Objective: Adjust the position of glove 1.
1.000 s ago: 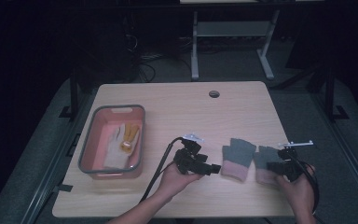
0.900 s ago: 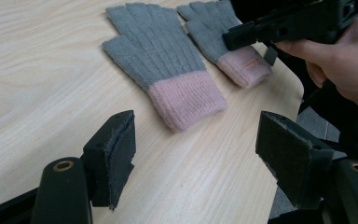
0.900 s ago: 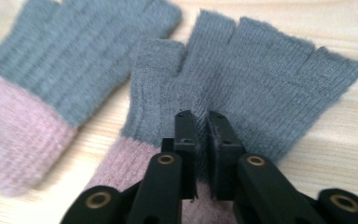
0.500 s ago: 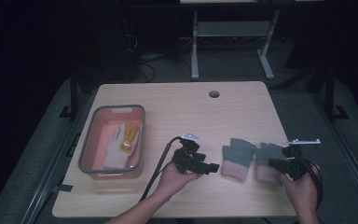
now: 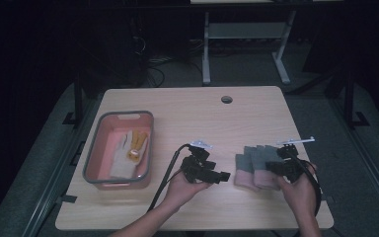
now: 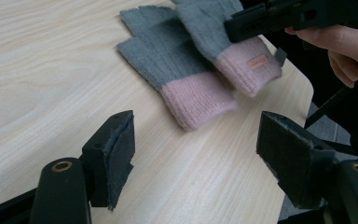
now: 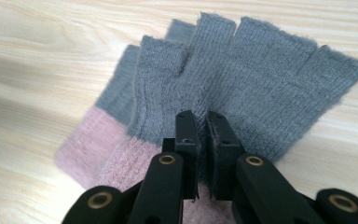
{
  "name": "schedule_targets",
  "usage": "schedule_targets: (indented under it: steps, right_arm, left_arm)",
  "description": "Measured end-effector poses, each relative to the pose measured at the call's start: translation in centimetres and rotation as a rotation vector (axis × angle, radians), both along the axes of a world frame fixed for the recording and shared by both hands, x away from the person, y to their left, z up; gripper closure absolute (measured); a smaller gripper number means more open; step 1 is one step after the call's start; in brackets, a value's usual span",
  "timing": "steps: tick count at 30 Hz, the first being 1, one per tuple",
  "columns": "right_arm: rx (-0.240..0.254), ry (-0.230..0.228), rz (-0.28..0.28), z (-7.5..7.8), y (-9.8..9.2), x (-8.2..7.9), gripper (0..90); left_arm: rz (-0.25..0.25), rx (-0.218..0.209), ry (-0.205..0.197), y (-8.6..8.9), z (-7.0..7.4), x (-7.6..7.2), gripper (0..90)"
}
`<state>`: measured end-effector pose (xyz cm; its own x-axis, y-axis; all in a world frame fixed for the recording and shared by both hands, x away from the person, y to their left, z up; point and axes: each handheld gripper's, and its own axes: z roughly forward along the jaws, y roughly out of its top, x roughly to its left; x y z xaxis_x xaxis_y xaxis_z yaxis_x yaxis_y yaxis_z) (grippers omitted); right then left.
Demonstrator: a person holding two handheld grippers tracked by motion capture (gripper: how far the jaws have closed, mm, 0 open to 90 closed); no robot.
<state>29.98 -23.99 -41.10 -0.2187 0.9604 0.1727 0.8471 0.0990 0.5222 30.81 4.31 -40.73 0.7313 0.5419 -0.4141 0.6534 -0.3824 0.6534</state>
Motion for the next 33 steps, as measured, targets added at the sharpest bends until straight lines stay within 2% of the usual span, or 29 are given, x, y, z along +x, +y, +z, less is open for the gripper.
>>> schedule_targets:
  steps: [3,6,9,17,21,27,33]
  right_arm:
    - [0.008,0.010,0.007,0.0,1.1,0.5,84.0]
    - [0.012,0.015,0.020,0.1,2.2,0.9,83.9]
    - [0.008,0.028,0.010,-0.1,3.1,1.5,84.0]
    - [0.017,0.053,-0.009,-1.3,4.2,2.4,82.8]
    - [0.041,0.062,-0.025,-1.7,3.8,2.4,74.2]
    - [0.083,0.023,-0.035,-1.0,2.5,1.7,63.1]
    - [0.120,0.006,-0.045,-1.4,0.7,1.3,57.6]
  left_arm:
    - [-0.003,-0.014,0.019,0.2,-0.1,0.1,28.0]
    - [0.000,-0.015,0.019,0.4,-0.1,0.1,27.9]
    - [0.006,-0.018,0.018,0.5,-0.1,0.1,28.0]
    - [0.000,-0.012,0.027,0.2,-0.6,0.2,28.1]
    - [0.000,-0.009,0.042,-0.4,-1.0,0.3,28.6]
    - [0.001,-0.010,0.065,-1.8,-1.8,0.9,30.5]
    - [0.007,-0.018,0.107,-3.2,-2.9,1.7,32.8]
